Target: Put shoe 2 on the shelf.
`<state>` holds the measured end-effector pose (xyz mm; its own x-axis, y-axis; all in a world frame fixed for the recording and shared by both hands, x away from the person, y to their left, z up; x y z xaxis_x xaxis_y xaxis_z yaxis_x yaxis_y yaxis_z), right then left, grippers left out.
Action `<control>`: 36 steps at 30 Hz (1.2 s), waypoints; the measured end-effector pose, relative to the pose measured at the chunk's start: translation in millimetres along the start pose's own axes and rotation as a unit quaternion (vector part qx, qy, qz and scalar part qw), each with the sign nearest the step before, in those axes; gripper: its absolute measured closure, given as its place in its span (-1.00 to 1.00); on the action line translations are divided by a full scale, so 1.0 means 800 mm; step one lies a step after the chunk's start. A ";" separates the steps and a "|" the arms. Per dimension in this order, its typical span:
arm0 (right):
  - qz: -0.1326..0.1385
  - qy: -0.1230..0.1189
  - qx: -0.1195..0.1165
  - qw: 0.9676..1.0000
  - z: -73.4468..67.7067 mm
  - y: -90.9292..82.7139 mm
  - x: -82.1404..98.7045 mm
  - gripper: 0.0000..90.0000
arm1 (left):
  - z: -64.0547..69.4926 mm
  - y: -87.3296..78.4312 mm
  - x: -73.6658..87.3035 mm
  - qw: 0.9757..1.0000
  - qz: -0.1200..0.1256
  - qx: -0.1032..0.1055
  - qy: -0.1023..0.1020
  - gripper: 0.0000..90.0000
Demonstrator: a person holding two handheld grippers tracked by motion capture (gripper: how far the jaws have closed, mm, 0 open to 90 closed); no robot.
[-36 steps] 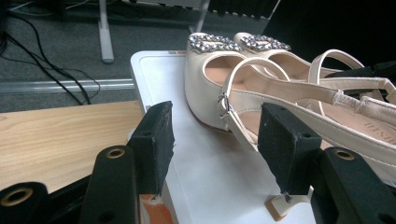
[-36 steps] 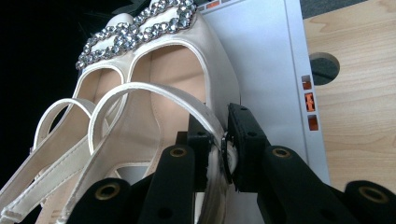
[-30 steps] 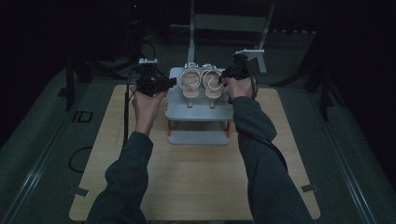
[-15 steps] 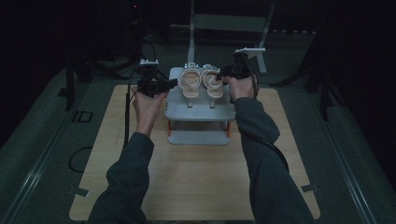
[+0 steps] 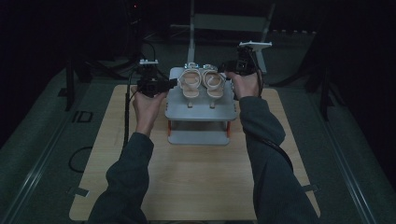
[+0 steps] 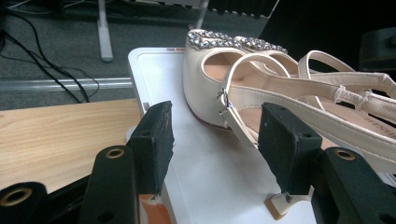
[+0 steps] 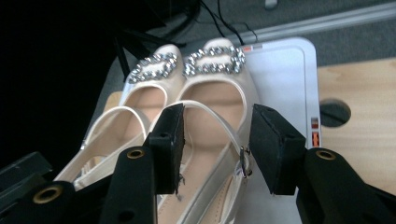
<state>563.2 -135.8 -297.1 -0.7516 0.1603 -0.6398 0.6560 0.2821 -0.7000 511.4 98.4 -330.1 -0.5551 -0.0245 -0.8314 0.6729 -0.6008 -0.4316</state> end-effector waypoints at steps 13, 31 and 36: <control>0.035 -0.001 0.003 0.999 0.043 -0.021 -0.003 0.23 | -0.007 -0.008 -0.001 1.000 0.001 -0.010 0.003 -0.01; 0.038 -0.013 0.038 0.998 0.116 -0.005 0.048 0.21 | -0.021 -0.018 0.011 1.000 0.000 -0.031 0.006 -0.01; 0.028 -0.021 0.040 0.999 0.133 0.000 0.069 0.19 | -0.025 -0.019 0.017 0.999 -0.007 -0.034 0.008 -0.01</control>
<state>529.1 -227.5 -365.7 -0.7114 0.1329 -0.6901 0.7014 0.1965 -0.6852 503.5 123.3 -341.6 -0.5568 -0.0042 -0.8306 0.6980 -0.5446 -0.4651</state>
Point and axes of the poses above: each handheld gripper's, and its own axes: y roughly forward along the jaws, x roughly out of its underside, z roughly to its right, the point moved 7 cm from there along y, roughly forward along the jaws, and after that the axes turned 10 degrees about x, right-handed, at the moved point
